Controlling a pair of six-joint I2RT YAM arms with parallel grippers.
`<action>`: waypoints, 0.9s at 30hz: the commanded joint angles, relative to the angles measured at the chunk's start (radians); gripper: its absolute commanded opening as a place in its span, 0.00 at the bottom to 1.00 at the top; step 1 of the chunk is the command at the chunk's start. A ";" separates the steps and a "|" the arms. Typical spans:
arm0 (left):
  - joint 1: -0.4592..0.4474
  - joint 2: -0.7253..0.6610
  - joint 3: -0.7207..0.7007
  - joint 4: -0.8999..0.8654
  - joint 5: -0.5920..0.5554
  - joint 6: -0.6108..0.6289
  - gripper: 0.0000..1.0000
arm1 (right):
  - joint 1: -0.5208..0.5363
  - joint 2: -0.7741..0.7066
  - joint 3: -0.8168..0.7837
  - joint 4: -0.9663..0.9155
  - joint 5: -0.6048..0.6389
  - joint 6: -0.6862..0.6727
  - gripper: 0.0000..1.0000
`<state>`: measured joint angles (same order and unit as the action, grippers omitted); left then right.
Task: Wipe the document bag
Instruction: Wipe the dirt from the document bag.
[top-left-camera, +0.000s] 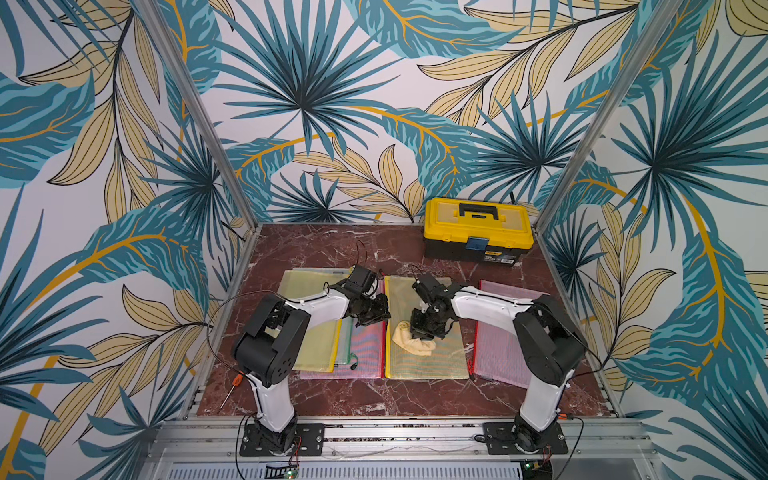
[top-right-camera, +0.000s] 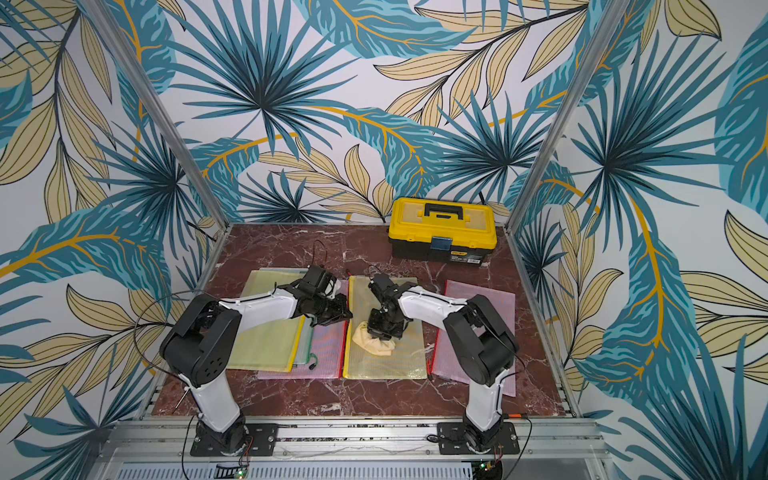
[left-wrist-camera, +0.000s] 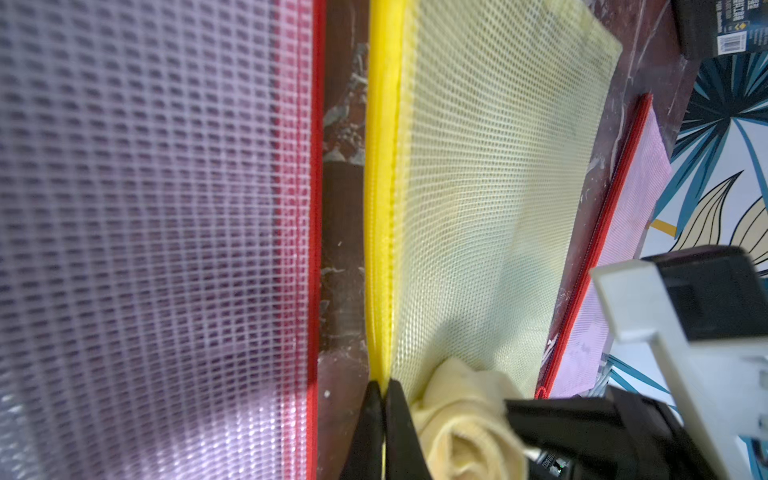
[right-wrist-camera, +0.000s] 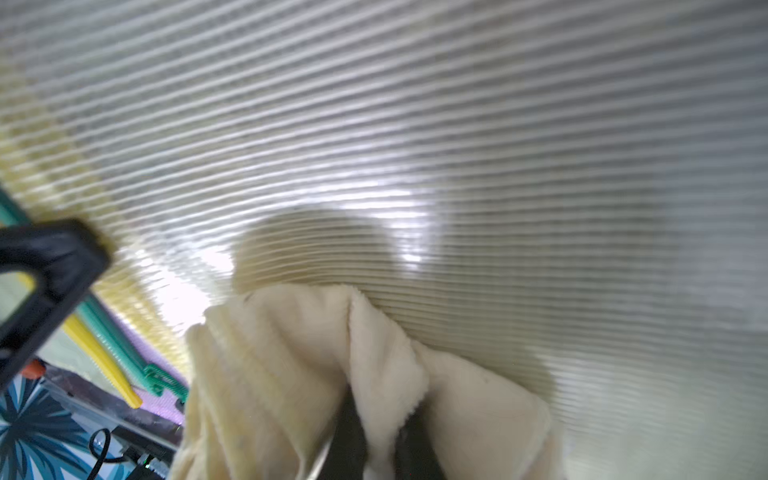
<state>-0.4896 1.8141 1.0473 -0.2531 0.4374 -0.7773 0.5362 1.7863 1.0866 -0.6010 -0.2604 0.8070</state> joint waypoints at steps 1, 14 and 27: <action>0.015 0.016 0.016 0.003 -0.018 0.002 0.00 | -0.133 -0.102 -0.139 -0.126 0.096 -0.045 0.00; 0.029 0.055 0.045 0.003 -0.018 -0.011 0.00 | 0.233 0.081 0.105 -0.030 0.004 0.134 0.00; 0.064 0.029 0.025 0.004 0.015 0.025 0.00 | -0.137 -0.321 -0.378 -0.128 0.093 0.040 0.00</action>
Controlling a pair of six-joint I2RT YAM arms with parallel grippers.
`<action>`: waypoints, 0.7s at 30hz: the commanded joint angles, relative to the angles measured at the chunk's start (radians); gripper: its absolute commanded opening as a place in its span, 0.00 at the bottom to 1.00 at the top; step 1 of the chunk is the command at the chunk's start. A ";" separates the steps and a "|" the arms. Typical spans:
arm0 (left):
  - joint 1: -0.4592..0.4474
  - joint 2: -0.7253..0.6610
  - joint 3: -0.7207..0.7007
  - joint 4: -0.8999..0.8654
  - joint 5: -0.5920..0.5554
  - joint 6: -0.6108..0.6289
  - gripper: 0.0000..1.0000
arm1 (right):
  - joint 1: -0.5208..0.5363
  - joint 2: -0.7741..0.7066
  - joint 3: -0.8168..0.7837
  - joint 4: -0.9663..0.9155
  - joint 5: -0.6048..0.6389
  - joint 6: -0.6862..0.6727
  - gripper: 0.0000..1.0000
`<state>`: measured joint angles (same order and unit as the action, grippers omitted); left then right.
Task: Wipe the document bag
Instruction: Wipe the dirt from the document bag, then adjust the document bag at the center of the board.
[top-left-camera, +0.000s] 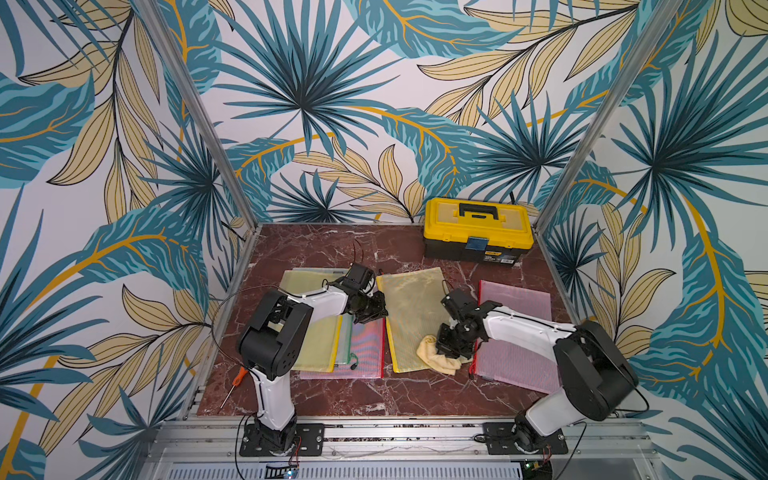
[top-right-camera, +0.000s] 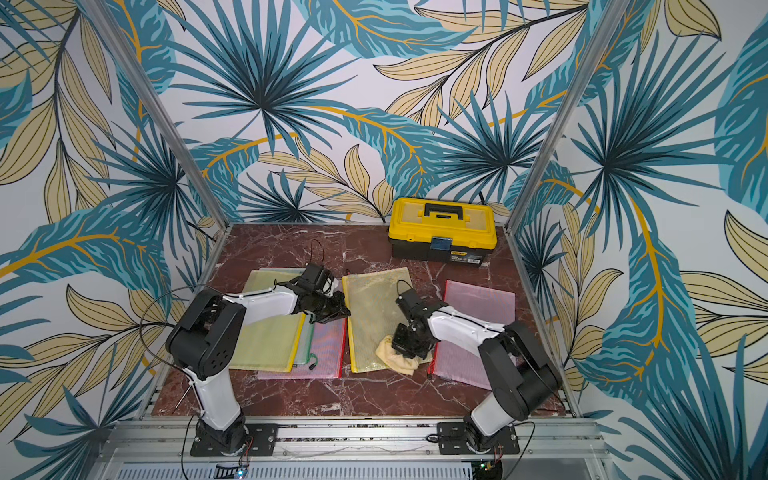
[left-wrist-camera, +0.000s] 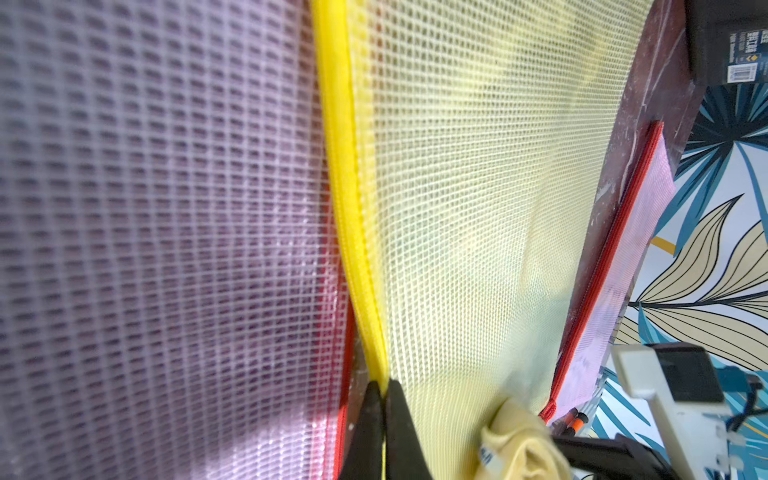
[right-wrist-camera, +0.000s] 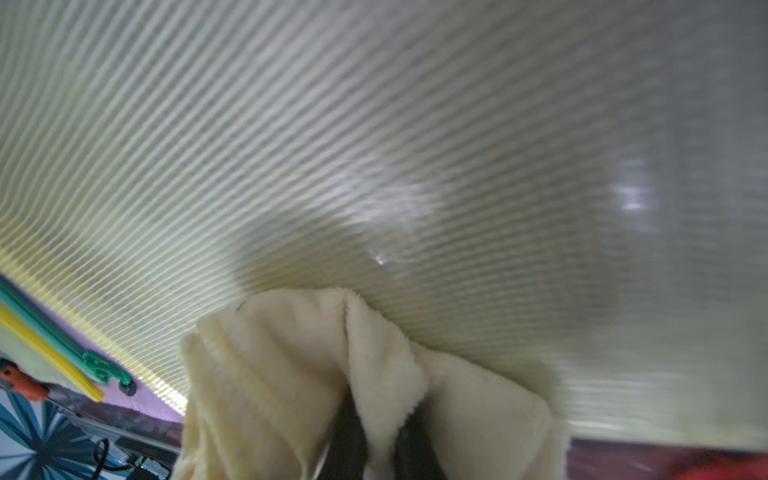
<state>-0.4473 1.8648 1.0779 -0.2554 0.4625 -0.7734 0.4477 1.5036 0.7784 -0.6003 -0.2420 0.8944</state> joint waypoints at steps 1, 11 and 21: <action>0.024 -0.024 -0.004 0.006 0.000 0.025 0.00 | -0.073 -0.060 -0.075 -0.155 0.081 -0.060 0.00; 0.034 -0.389 0.071 -0.314 -0.073 0.177 0.00 | -0.179 -0.117 0.065 -0.254 0.150 -0.128 0.00; 0.055 -0.728 0.249 -0.962 -0.787 0.206 0.00 | -0.174 -0.072 0.139 -0.195 0.040 -0.152 0.00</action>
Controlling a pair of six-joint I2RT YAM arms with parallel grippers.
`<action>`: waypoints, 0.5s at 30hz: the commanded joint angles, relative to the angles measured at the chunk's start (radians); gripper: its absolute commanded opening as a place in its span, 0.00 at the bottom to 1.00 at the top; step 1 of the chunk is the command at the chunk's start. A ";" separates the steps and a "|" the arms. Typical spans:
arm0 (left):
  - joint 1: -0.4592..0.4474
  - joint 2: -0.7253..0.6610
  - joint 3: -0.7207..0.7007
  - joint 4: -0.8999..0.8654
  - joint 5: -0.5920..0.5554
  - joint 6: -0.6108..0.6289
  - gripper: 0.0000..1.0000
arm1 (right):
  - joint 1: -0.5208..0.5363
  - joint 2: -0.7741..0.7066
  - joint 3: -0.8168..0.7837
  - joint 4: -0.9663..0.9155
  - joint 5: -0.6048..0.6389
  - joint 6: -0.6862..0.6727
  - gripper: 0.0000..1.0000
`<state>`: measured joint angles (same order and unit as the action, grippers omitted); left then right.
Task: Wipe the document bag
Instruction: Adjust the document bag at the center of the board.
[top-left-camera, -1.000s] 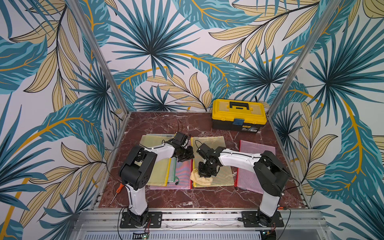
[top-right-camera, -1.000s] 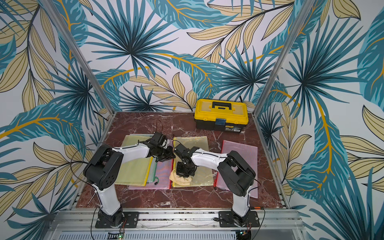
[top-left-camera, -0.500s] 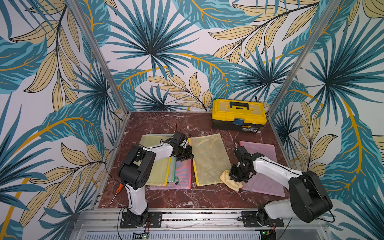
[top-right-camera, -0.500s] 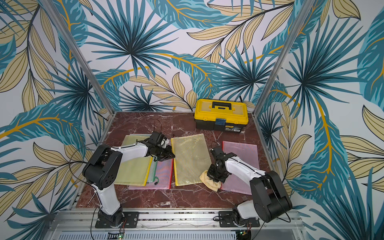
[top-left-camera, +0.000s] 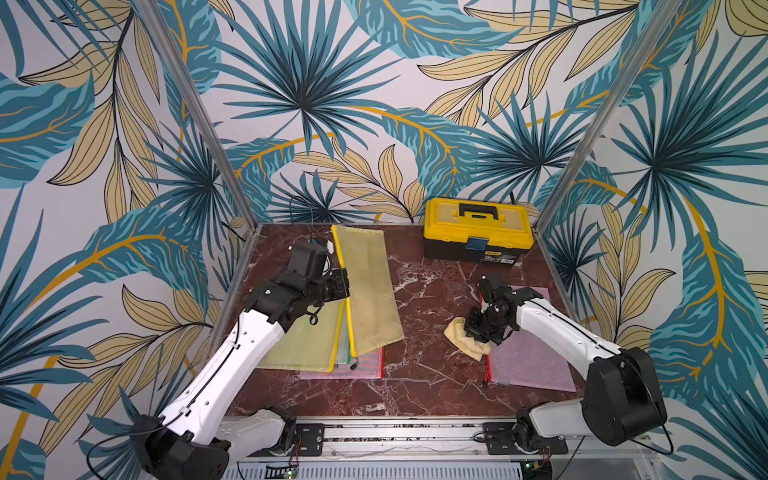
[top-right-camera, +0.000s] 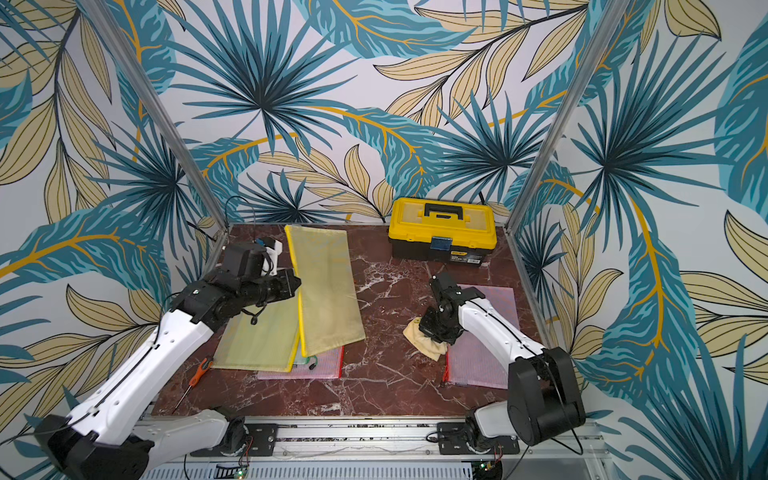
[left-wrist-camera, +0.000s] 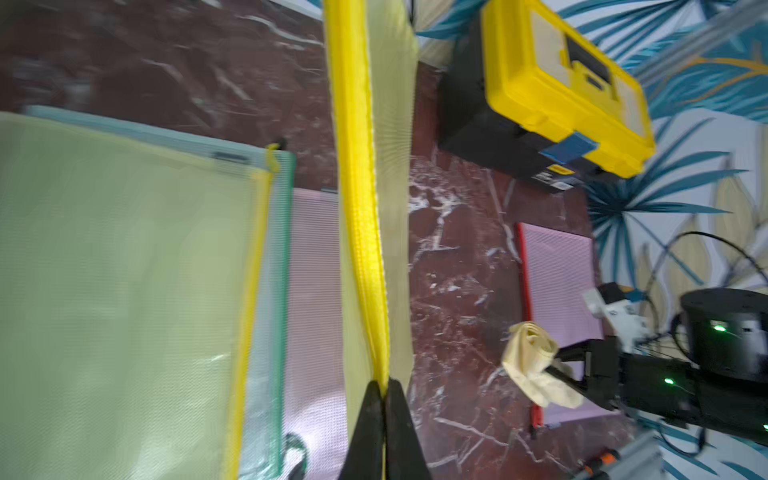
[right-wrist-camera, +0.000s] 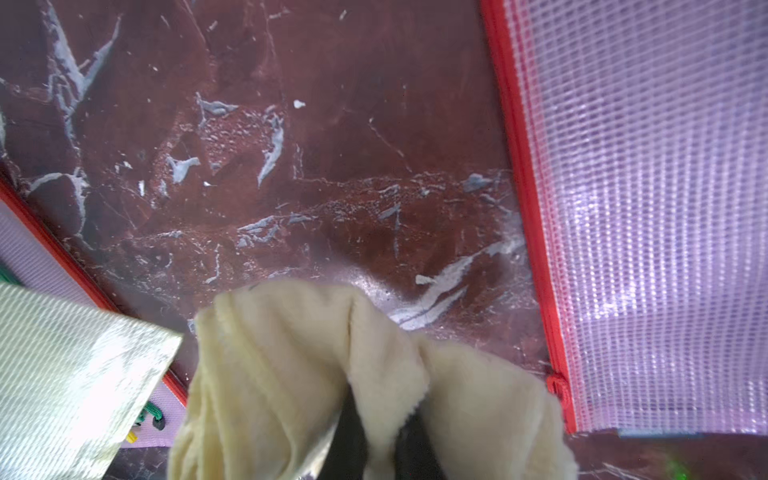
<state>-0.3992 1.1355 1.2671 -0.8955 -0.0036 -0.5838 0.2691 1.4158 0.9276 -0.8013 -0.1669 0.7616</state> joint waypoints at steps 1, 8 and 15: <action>0.007 0.005 0.090 -0.369 -0.360 0.020 0.00 | 0.007 0.015 -0.014 0.011 -0.037 -0.018 0.00; -0.037 0.194 0.352 -0.556 -0.558 -0.013 0.00 | 0.036 -0.007 -0.040 0.055 -0.050 -0.001 0.00; -0.305 0.583 0.650 -0.554 -0.443 -0.043 0.00 | 0.041 -0.067 -0.073 0.062 -0.050 0.000 0.00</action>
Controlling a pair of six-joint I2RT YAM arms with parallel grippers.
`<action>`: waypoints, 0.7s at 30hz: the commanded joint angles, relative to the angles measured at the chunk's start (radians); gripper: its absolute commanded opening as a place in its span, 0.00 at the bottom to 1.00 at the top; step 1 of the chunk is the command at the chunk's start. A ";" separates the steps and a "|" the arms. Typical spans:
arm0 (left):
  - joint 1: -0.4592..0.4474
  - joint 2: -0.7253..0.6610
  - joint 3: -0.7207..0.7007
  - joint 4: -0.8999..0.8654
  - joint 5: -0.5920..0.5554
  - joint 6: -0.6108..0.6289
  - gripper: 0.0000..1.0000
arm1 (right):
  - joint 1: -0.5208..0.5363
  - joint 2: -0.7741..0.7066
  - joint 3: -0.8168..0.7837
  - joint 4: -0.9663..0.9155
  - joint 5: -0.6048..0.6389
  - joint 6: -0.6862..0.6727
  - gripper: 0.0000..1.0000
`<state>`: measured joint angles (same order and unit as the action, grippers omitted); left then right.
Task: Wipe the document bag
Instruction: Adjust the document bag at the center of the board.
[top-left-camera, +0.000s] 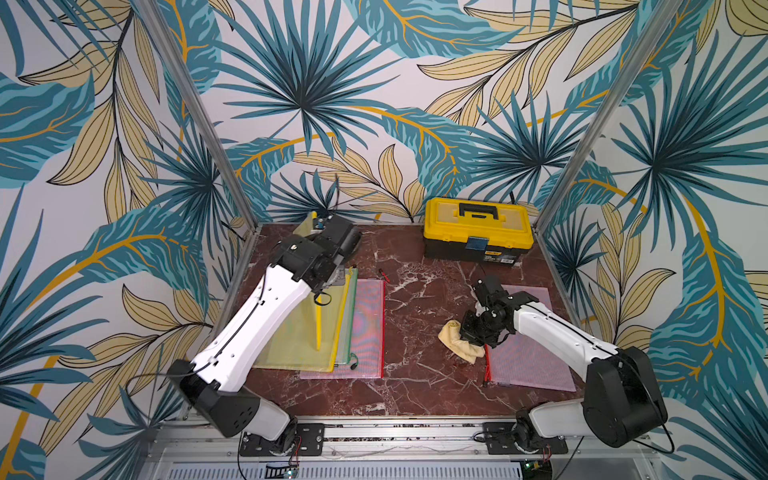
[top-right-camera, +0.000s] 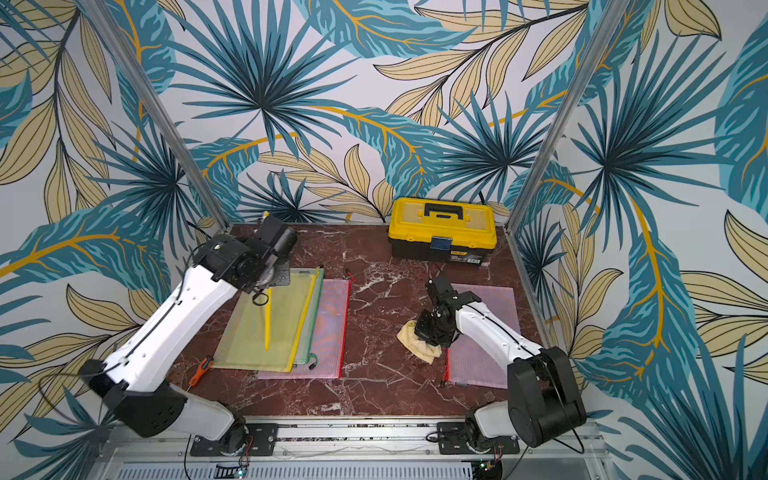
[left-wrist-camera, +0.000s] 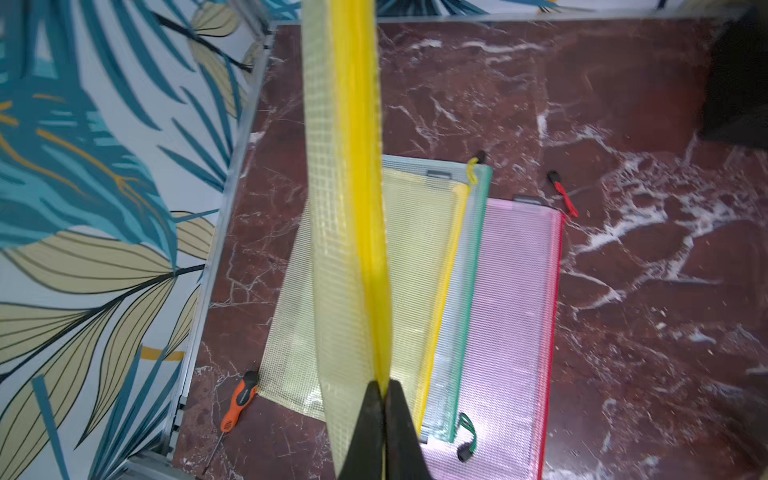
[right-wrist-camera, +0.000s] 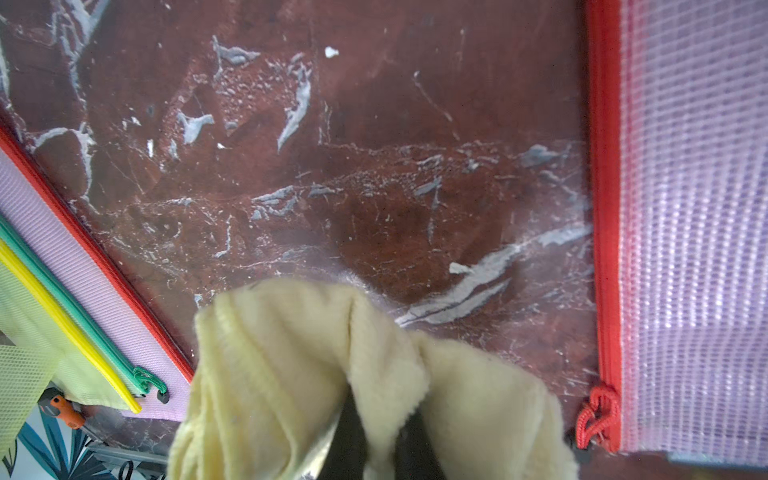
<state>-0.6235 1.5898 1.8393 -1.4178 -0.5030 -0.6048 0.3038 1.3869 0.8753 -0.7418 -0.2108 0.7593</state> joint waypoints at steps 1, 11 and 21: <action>-0.105 0.182 0.113 -0.031 0.097 -0.031 0.00 | 0.006 -0.045 -0.021 -0.003 -0.002 0.000 0.00; -0.248 0.661 0.501 -0.020 0.310 -0.112 0.00 | 0.006 -0.165 0.023 -0.139 0.091 -0.047 0.00; -0.213 0.943 0.936 0.080 0.638 -0.106 0.45 | 0.062 -0.202 0.029 -0.149 0.074 -0.025 0.00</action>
<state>-0.8600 2.5355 2.7110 -1.3773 0.0196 -0.7017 0.3305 1.1812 0.8997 -0.8730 -0.1387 0.7223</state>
